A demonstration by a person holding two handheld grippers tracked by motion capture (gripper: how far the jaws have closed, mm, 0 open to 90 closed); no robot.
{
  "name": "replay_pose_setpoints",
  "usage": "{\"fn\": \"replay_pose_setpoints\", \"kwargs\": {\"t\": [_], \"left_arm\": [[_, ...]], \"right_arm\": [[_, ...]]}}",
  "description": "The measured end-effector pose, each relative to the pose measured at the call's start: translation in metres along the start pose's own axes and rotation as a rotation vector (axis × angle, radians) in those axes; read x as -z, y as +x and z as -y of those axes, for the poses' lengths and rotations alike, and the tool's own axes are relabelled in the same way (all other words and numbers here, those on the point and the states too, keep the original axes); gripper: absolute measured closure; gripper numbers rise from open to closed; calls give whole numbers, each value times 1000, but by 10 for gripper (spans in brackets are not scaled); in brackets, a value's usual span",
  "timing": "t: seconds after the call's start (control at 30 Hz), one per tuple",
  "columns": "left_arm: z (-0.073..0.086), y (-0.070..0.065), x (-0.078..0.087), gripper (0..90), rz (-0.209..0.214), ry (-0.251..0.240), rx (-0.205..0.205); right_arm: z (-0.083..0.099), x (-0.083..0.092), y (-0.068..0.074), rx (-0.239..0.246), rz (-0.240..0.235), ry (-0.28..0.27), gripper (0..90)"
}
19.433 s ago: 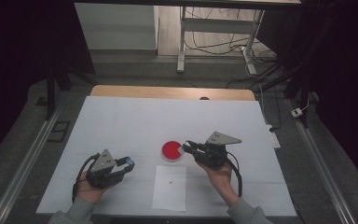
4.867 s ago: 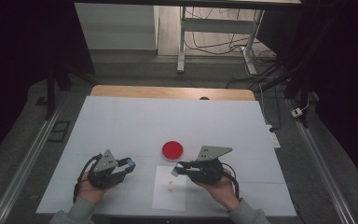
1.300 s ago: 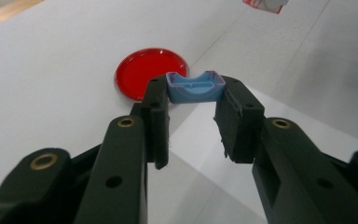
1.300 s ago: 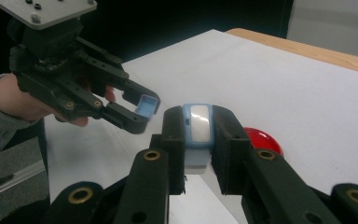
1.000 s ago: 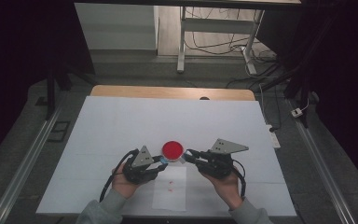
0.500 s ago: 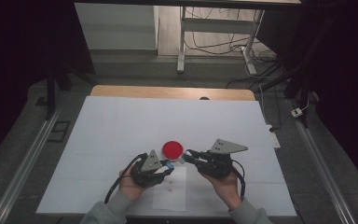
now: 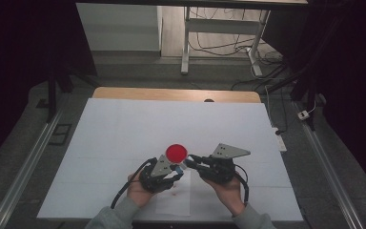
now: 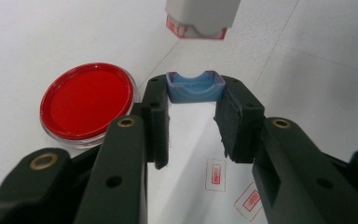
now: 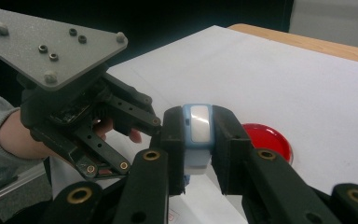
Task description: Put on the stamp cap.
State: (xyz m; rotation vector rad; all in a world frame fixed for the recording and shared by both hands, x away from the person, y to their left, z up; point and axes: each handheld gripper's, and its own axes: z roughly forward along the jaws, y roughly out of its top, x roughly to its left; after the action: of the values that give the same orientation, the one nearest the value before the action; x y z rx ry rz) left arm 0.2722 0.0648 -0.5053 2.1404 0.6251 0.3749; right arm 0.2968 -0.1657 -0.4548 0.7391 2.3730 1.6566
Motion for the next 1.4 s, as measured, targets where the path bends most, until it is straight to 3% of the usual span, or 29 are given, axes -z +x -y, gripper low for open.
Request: {"fn": "replay_pose_setpoints", "kwargs": {"t": [0.67,1.4], "left_arm": [[-1,-2,-1,651,-23,-9,-13],[-1,-5,-2,650,-59,-15,-26]], "right_arm": [[5,-11,7,-36,34,30,748],[6,-11,7,-88,58,30,745]]}}
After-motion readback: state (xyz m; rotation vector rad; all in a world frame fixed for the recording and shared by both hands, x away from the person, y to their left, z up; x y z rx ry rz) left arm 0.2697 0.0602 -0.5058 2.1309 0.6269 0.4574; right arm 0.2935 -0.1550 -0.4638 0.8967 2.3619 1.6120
